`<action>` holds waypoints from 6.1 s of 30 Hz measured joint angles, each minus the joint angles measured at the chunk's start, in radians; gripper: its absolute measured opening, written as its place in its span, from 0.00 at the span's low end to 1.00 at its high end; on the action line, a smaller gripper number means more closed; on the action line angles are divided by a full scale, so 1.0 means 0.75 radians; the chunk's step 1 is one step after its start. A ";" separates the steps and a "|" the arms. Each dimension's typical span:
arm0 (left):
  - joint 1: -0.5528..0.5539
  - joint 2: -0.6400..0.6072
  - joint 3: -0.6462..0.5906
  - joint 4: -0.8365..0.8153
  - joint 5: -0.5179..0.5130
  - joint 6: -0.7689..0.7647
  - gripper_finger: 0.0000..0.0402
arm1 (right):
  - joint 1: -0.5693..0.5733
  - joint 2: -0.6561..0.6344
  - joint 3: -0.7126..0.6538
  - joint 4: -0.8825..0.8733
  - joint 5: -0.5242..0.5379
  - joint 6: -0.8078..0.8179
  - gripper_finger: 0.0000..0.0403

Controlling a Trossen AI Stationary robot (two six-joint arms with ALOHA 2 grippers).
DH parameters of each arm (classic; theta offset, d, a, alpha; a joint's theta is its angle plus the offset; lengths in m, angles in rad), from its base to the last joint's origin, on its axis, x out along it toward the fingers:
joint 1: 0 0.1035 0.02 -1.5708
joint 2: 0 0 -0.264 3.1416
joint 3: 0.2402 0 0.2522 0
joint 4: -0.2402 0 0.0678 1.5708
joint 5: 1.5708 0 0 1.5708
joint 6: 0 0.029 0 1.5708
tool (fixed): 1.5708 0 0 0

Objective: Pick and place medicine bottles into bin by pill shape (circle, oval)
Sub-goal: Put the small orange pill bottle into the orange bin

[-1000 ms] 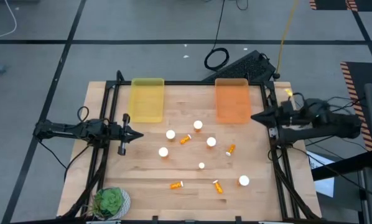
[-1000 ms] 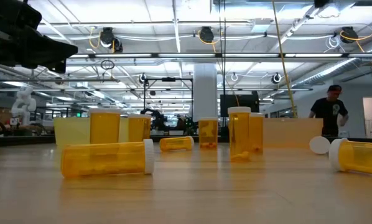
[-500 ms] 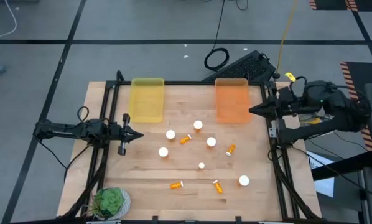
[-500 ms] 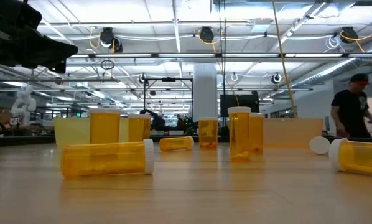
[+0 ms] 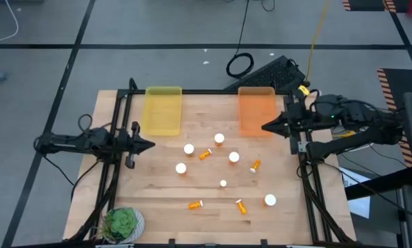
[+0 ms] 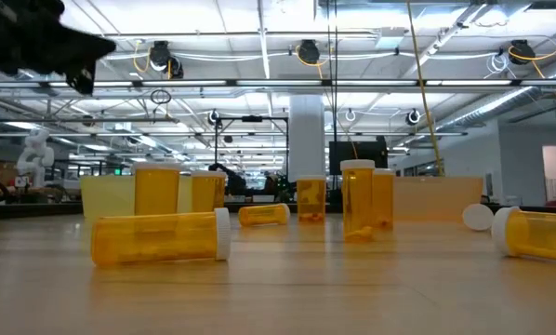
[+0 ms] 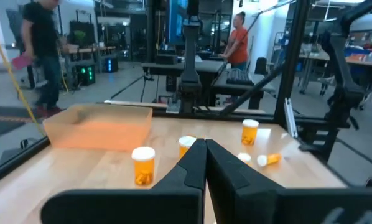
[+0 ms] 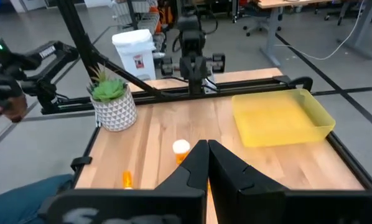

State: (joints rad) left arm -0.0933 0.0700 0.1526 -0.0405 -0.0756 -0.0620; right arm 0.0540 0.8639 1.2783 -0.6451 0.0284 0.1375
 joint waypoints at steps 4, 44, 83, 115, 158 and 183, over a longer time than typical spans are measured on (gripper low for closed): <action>0.000 0.093 0.234 -0.202 -0.018 -0.058 0.02 | 0.000 -0.006 -0.048 0.005 -0.003 0.000 0.00; -0.192 1.452 1.252 -0.700 -0.254 -0.050 0.06 | 0.134 -0.022 -0.704 0.061 -0.041 0.159 0.01; -0.185 1.451 1.170 -0.571 -0.285 -0.024 0.06 | 0.083 0.620 -0.702 -0.076 -0.003 -0.575 0.49; -0.184 1.451 1.170 -0.572 -0.285 0.005 0.06 | 0.058 0.824 -0.701 -0.054 0.030 -0.698 0.27; -0.184 1.451 1.170 -0.522 -0.286 0.019 0.06 | 0.202 0.223 -0.702 0.314 -0.113 -0.217 0.25; -0.184 1.553 1.169 -0.143 -0.356 0.151 0.11 | 0.209 0.199 -0.904 1.419 -0.096 -0.170 0.25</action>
State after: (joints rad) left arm -0.2314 1.2351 1.0292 -0.1476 -0.3424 0.0510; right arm 0.2108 1.0134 0.6003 0.4193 -0.0434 0.0098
